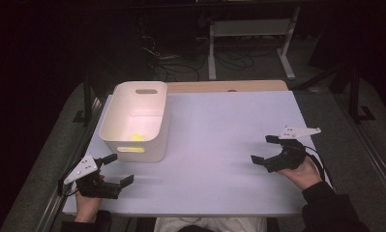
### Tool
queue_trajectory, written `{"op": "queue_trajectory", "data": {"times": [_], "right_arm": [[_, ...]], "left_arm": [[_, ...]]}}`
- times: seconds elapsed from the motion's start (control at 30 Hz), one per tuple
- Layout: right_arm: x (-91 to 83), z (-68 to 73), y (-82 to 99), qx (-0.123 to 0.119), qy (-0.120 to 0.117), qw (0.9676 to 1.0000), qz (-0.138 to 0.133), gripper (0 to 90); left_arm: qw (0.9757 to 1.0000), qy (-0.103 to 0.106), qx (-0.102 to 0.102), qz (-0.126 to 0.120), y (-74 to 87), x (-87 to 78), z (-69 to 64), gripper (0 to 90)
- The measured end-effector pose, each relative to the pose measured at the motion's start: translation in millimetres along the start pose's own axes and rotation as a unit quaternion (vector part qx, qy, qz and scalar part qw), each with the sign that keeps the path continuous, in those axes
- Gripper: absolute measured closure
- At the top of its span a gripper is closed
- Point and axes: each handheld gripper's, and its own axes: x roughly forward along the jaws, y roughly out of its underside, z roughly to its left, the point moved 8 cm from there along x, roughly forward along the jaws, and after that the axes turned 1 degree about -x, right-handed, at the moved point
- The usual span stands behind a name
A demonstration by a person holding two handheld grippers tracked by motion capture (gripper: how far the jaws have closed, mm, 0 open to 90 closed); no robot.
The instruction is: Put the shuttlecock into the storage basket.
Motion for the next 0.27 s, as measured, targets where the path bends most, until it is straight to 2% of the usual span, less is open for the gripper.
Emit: {"op": "queue_trajectory", "data": {"times": [0.27], "right_arm": [[-7.8, 1.0, 13.8, 0.005, 0.005, 1.0, -0.004, 0.0]], "left_arm": [[1.0, 0.001, -0.001, -0.001, -0.3, 0.1, -0.2, 0.0]]}}
